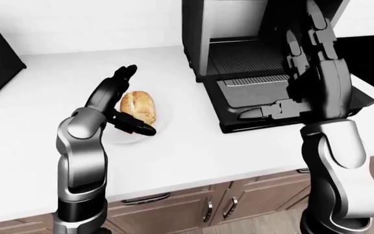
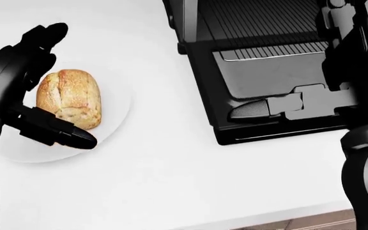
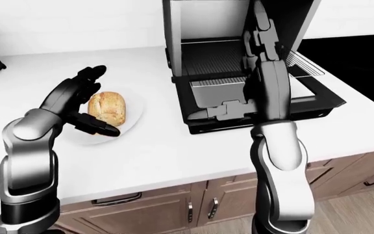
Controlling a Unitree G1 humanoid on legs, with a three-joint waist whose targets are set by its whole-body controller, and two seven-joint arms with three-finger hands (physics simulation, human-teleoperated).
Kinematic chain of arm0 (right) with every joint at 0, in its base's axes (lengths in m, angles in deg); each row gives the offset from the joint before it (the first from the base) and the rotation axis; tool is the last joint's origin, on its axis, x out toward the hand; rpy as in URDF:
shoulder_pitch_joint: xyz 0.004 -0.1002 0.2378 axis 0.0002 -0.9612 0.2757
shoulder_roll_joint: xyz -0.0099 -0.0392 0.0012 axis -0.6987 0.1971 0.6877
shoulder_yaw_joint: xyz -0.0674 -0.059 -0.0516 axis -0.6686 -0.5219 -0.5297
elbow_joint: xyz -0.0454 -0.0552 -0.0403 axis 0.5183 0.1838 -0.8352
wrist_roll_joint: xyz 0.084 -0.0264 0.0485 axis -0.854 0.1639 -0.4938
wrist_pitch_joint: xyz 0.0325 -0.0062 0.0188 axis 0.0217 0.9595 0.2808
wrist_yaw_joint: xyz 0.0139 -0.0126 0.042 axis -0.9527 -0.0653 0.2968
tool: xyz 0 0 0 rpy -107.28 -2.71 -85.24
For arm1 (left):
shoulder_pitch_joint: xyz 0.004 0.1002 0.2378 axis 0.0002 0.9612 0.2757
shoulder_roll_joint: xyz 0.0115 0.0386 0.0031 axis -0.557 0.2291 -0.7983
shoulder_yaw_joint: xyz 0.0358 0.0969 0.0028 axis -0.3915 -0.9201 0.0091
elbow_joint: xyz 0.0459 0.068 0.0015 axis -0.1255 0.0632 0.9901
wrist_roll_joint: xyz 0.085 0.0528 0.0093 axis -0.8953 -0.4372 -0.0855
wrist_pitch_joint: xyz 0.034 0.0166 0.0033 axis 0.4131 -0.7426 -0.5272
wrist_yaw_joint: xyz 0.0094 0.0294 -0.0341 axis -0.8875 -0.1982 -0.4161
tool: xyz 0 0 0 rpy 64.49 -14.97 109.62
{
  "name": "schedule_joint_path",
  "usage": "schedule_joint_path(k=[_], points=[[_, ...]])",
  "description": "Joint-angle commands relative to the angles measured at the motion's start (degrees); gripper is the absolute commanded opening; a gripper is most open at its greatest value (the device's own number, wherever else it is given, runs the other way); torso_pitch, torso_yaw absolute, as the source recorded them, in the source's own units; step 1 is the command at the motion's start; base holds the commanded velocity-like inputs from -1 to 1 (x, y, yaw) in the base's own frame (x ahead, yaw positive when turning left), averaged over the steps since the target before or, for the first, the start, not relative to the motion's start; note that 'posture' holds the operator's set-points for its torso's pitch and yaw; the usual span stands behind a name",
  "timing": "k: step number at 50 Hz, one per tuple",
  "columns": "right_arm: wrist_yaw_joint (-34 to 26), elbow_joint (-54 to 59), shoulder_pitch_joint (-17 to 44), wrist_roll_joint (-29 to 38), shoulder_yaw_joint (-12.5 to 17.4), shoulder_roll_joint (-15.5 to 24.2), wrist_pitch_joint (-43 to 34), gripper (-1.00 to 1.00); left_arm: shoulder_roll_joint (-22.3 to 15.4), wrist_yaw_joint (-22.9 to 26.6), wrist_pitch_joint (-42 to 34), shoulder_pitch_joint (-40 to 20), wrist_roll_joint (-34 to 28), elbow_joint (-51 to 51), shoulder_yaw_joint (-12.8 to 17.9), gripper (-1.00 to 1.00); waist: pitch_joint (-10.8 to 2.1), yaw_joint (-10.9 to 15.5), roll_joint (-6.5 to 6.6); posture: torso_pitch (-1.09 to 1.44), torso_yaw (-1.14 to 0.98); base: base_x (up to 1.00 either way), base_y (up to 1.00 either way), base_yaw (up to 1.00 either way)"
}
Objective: Place the bread on the rack of the toaster oven.
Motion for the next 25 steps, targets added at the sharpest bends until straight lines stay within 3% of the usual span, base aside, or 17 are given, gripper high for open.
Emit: schedule_joint_path(k=[1,25], points=[[0.11,-1.46,1.35,0.04,0.53,0.39,1.66,1.00,-0.61,-0.46,1.50,-1.92,-0.46,-1.57,0.65,0.68,-1.34,-0.03,0.10,0.00,0.00,0.00,0.00,0.00],[0.12,-2.16,1.23,0.25,0.36,0.40,1.18,1.00,0.18,-0.75,4.55,-2.92,-1.63,2.29,-0.12,0.42,-1.67,0.00,0.09,0.00,0.00,0.00,0.00,0.00]])
